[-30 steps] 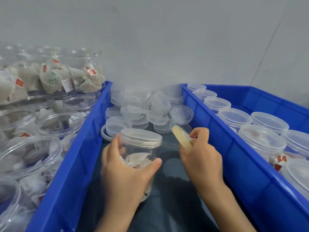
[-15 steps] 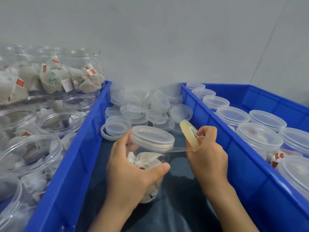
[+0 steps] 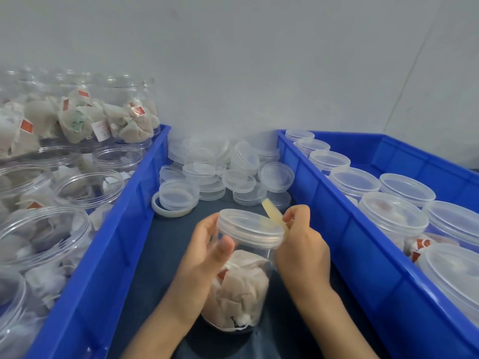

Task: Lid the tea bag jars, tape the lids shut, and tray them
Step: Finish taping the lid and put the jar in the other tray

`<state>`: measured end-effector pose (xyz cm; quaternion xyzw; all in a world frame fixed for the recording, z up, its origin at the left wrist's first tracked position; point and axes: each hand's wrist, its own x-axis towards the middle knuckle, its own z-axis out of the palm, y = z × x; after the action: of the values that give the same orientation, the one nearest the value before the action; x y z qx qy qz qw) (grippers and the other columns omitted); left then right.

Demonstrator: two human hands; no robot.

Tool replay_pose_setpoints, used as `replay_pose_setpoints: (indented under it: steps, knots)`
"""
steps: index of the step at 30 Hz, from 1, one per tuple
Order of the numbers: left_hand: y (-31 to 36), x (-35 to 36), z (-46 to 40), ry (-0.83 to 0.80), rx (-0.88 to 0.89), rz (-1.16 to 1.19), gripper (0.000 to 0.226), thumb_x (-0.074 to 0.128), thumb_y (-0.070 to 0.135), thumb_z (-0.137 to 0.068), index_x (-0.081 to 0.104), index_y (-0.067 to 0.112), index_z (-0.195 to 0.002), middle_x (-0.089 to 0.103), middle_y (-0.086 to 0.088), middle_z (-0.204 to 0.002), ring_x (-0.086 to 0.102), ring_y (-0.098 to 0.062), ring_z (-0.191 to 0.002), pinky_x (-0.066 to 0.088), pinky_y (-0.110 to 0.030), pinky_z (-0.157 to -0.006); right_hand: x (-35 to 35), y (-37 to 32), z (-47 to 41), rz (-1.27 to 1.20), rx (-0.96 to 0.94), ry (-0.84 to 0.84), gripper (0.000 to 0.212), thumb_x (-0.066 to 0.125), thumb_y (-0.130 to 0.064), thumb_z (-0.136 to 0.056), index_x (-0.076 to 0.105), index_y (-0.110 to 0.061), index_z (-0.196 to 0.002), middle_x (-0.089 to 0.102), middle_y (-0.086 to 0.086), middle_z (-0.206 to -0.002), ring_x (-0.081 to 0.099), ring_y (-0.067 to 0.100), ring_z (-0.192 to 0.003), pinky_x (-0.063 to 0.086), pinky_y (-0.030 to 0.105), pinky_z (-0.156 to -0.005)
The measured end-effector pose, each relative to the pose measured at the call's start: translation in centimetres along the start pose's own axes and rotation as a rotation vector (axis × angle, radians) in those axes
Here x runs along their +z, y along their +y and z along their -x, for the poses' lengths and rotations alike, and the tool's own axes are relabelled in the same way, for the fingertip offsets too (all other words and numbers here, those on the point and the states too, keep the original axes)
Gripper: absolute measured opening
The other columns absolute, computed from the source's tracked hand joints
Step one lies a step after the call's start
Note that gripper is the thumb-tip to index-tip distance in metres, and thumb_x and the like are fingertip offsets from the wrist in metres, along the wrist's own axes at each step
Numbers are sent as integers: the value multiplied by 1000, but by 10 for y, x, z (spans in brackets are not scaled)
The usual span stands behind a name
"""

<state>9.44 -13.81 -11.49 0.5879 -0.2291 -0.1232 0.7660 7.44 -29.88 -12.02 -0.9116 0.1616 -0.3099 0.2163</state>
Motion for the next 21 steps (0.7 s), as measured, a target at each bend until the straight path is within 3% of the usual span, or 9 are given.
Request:
replay_pose_setpoints:
  steps: [6, 9, 10, 14, 18, 21]
  knots:
    - [-2, -8, -5, 109, 10, -25, 63, 66, 71, -60, 71, 22, -100, 72, -8, -102, 66, -23, -101, 53, -30, -83, -2, -4, 1, -126, -22, -172, 43, 60, -24, -79, 19, -36, -88, 52, -11, -72, 55, 23, -66, 37, 32, -54]
    - [-5, -15, -9, 209, -71, 61, 65, 66, 66, -65, 71, 13, -102, 70, -17, -102, 66, -32, -100, 51, -48, -90, -4, -1, 0, -289, -31, -336, 44, 64, -21, -77, 29, -42, -94, 60, -13, -79, 59, 12, -71, 49, 36, -65]
    - [-5, -17, -10, 235, -90, 98, 62, 67, 64, -66, 72, 13, -101, 70, -18, -102, 67, -32, -98, 53, -48, -87, -5, 0, -1, -322, -46, -351, 44, 65, -19, -76, 35, -43, -96, 61, -14, -79, 59, 8, -71, 51, 35, -67]
    - [-3, -21, -12, 238, -95, 212, 52, 55, 61, -67, 76, 20, -93, 70, -14, -105, 69, -29, -93, 57, -32, -66, -6, 7, -2, -409, -72, -276, 32, 68, -21, -78, 53, -42, -97, 63, -19, -73, 59, 4, -65, 52, 31, -60]
    - [-3, -22, -14, 200, -101, 232, 73, 76, 70, -48, 75, 15, -96, 70, -18, -104, 68, -32, -92, 56, -34, -66, -5, 11, -2, -338, -112, -164, 20, 69, -29, -80, 60, -36, -97, 61, -19, -63, 54, 6, -57, 46, 28, -54]
    - [-2, -22, -14, 141, -103, 245, 79, 79, 70, -40, 75, 14, -95, 70, -19, -102, 69, -32, -89, 56, -36, -65, -5, 9, -4, -238, -129, -111, 17, 68, -31, -82, 65, -33, -98, 56, -18, -60, 51, 8, -57, 43, 28, -55]
